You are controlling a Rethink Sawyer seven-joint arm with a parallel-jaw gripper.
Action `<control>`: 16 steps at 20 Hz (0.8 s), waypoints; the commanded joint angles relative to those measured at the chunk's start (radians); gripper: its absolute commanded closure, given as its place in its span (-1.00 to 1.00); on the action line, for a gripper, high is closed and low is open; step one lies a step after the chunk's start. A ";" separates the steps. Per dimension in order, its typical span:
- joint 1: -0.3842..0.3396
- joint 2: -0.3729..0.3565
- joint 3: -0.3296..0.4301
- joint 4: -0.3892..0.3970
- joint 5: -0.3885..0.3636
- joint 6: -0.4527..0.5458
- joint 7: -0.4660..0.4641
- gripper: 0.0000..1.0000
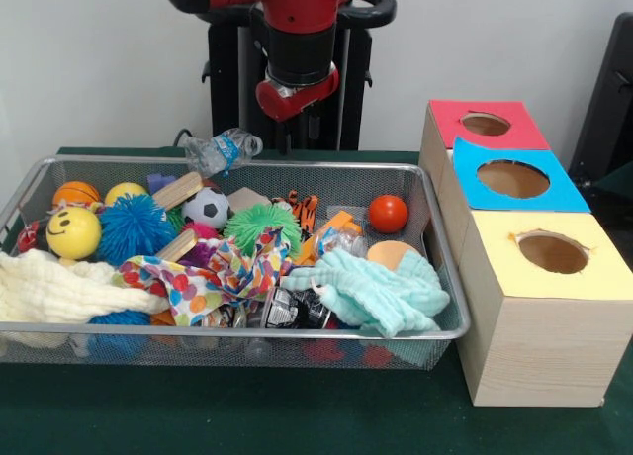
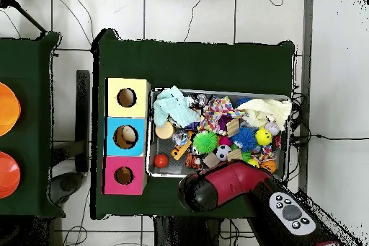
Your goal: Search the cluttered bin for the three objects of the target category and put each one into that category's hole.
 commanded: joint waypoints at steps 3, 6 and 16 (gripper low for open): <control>-0.062 -0.034 0.082 -0.048 -0.003 0.007 -0.098 -1.00; -0.092 -0.045 0.079 -0.001 -0.027 -0.037 -0.091 -1.00; -0.106 0.006 -0.028 0.108 -0.301 -0.271 0.013 -1.00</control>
